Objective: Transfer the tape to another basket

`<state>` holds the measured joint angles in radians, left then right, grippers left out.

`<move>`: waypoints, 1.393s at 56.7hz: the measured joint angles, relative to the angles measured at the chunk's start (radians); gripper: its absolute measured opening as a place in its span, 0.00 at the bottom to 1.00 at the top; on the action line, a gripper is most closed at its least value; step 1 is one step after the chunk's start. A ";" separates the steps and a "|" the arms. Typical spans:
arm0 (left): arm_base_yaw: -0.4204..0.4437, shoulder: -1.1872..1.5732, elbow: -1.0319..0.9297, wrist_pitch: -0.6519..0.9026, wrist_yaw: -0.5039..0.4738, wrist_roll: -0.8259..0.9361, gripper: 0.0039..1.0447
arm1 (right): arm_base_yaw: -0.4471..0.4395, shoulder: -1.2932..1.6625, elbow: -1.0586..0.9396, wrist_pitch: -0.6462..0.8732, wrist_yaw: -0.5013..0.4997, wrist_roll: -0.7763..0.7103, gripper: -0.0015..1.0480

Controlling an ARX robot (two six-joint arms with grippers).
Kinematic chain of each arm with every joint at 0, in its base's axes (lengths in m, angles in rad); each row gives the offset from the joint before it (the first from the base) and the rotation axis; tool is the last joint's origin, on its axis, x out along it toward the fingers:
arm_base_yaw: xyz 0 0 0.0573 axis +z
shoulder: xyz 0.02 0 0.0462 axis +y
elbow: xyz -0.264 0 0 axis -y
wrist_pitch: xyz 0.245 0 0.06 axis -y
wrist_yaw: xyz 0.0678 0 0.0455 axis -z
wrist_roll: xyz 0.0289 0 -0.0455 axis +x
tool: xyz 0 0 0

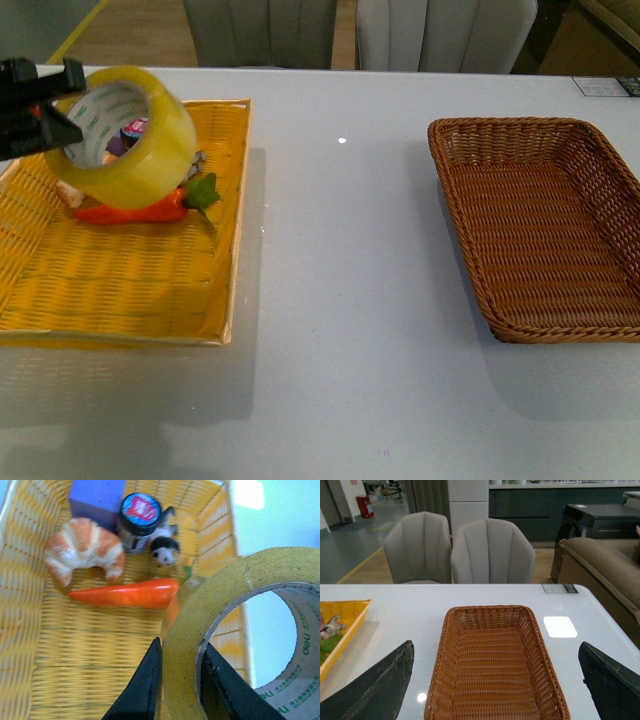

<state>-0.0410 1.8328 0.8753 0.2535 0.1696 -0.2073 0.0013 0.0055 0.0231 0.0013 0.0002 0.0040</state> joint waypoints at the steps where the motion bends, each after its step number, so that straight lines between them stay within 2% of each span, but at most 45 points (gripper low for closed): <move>1: -0.013 -0.014 0.000 -0.008 0.004 -0.012 0.14 | 0.000 0.000 0.000 0.000 0.000 0.000 0.91; 13: -0.193 -0.117 0.028 -0.064 0.047 -0.131 0.14 | 0.000 0.000 0.000 0.000 0.000 0.000 0.91; 25: -0.438 -0.158 0.043 -0.077 0.075 -0.250 0.14 | 0.000 0.000 0.000 0.000 0.000 0.000 0.91; 36: -0.533 -0.158 0.043 -0.080 0.082 -0.293 0.14 | 0.000 0.002 0.001 -0.002 -0.002 0.004 0.91; 39: -0.538 -0.158 0.043 -0.085 0.081 -0.296 0.14 | -0.008 0.048 0.038 -0.106 -0.041 0.056 0.91; 41: -0.540 -0.158 0.043 -0.089 0.078 -0.300 0.14 | -0.016 0.145 0.096 -0.236 -0.071 0.137 0.91; 44: -0.542 -0.158 0.043 -0.092 0.073 -0.304 0.14 | -0.025 0.275 0.146 -0.301 -0.116 0.248 0.91; 47: -0.546 -0.159 0.044 -0.093 0.074 -0.307 0.14 | -0.029 0.377 0.170 -0.265 -0.159 0.332 0.91; 54: -0.547 -0.165 0.044 -0.103 0.076 -0.311 0.14 | -0.015 0.579 0.202 -0.006 -0.312 0.507 0.91; 59: -0.551 -0.173 0.044 -0.103 0.083 -0.312 0.14 | 0.019 0.687 0.202 0.159 -0.354 0.572 0.91; 68: -0.552 -0.184 0.044 -0.109 0.093 -0.313 0.14 | 0.087 0.875 0.198 0.422 -0.382 0.645 0.91; 79: -0.552 -0.186 0.044 -0.111 0.101 -0.313 0.14 | 0.162 0.975 0.198 0.578 -0.386 0.675 0.91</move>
<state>-0.5930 1.6466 0.9192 0.1425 0.2707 -0.5201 0.1631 0.9810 0.2211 0.5789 -0.3859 0.6792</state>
